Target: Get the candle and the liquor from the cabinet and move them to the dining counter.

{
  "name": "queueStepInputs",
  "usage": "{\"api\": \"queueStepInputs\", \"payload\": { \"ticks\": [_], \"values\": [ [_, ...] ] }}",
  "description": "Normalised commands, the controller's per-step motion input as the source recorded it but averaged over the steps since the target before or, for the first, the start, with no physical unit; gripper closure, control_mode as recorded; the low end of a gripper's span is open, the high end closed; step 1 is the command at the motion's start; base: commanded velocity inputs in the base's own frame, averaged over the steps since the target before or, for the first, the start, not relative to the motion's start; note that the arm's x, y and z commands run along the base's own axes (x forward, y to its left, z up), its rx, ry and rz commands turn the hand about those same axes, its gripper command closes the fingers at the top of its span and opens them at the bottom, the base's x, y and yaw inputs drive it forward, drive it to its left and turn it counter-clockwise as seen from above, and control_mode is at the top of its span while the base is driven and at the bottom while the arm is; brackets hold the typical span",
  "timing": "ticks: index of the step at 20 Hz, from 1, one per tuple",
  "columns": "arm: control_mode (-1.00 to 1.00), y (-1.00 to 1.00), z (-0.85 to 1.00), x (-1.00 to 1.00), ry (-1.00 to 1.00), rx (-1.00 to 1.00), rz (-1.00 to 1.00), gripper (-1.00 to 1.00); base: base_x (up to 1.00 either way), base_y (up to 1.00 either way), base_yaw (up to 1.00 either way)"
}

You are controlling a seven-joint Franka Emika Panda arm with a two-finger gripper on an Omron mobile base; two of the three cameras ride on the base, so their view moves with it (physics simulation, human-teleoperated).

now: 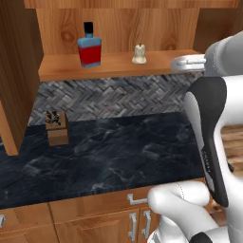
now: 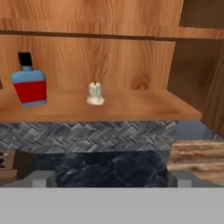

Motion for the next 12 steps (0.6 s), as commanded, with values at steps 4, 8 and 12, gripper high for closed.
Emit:
{"api": "queueStepInputs", "payload": {
  "ticks": [4,8,12],
  "values": [
    [-1.0,0.0,0.0,0.49,0.0,0.13,0.04,-1.0,0.0,0.0,0.0],
    [-1.0,0.0,-0.25,0.29,0.0,0.11,0.06,-1.0,0.0,0.0,0.0],
    [-1.0,0.0,-0.35,0.24,0.0,0.02,0.04,-1.0,0.0,0.0,0.0]
  ]
}}
